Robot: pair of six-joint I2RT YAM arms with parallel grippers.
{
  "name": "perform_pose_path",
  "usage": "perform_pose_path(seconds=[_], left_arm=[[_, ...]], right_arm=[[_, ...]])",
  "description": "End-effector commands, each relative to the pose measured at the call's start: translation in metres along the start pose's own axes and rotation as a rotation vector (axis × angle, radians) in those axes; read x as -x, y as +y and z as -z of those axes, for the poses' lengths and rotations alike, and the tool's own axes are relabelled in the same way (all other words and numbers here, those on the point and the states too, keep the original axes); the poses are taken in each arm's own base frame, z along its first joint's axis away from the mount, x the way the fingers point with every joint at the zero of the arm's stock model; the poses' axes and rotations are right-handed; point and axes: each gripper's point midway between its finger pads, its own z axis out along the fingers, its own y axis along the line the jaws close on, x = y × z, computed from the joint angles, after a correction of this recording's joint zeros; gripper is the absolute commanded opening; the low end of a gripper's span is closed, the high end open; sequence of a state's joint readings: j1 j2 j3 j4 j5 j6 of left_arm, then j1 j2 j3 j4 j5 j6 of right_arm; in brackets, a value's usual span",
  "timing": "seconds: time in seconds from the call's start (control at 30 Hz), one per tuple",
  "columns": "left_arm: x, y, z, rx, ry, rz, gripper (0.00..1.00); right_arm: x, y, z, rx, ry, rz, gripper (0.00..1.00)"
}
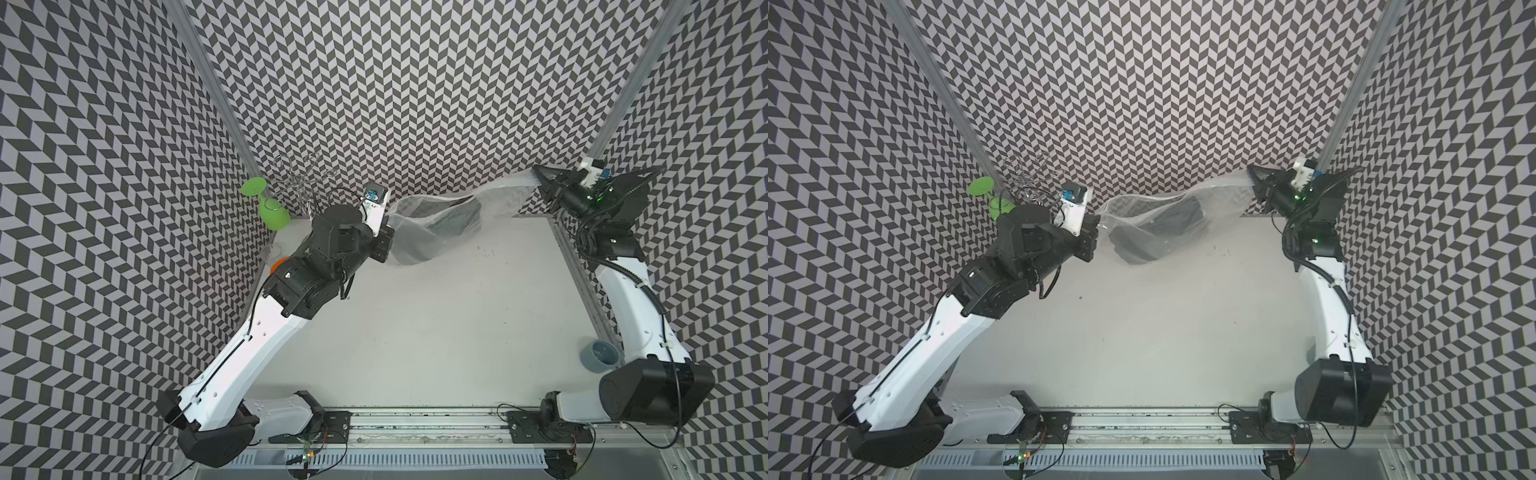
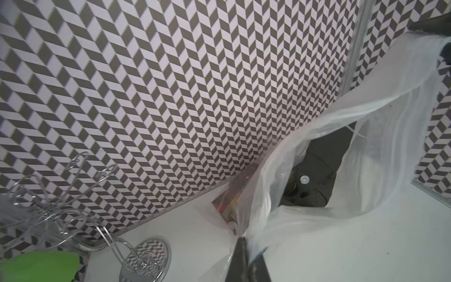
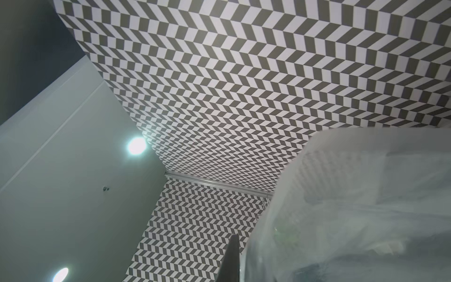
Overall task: Place the folded shirt into the vacuum bag
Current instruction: Adjust the vacuum bag at the center of the board.
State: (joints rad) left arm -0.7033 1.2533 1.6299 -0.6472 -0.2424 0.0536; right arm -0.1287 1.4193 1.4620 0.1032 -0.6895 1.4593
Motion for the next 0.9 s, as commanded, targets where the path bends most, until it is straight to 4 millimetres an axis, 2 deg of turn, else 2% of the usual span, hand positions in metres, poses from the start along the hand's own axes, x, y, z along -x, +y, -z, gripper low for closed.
perform_pose_path(seconds=[0.0, 0.07, 0.13, 0.37, 0.47, 0.57, 0.63, 0.67, 0.77, 0.87], left_arm=[[0.039, -0.01, 0.027, -0.104, -0.126, 0.06, 0.0], [0.036, -0.025, 0.031, -0.193, -0.124, 0.075, 0.0], [0.024, -0.043, 0.033, -0.281, -0.105, 0.087, 0.0], [-0.065, -0.095, 0.031, -0.526, 0.093, 0.128, 0.0], [-0.097, -0.11, 0.038, -0.607, 0.179, 0.142, 0.0], [-0.119, -0.119, 0.046, -0.657, 0.232, 0.162, 0.0], [-0.127, -0.124, 0.052, -0.694, 0.251, 0.177, 0.01], [-0.129, -0.128, 0.056, -0.728, 0.259, 0.18, 0.06], [-0.127, -0.136, 0.063, -0.786, 0.262, 0.197, 0.28], [-0.112, -0.135, 0.068, -0.793, 0.232, 0.201, 0.41]], right_arm=[[0.005, 0.036, 0.015, 0.099, -0.036, 0.078, 0.0], [0.008, 0.027, 0.021, 0.084, -0.046, 0.064, 0.0], [0.005, 0.012, 0.029, 0.069, -0.05, 0.046, 0.0], [-0.027, -0.064, 0.064, -0.038, -0.058, -0.05, 0.0], [-0.038, -0.098, 0.088, -0.095, -0.079, -0.087, 0.0], [-0.053, -0.127, 0.109, -0.162, -0.098, -0.104, 0.0], [-0.062, -0.146, 0.118, -0.207, -0.101, -0.119, 0.0], [-0.065, -0.159, 0.122, -0.235, -0.103, -0.126, 0.0], [-0.079, -0.185, 0.127, -0.266, -0.061, -0.173, 0.0], [-0.086, -0.201, 0.13, -0.291, -0.044, -0.19, 0.0]])
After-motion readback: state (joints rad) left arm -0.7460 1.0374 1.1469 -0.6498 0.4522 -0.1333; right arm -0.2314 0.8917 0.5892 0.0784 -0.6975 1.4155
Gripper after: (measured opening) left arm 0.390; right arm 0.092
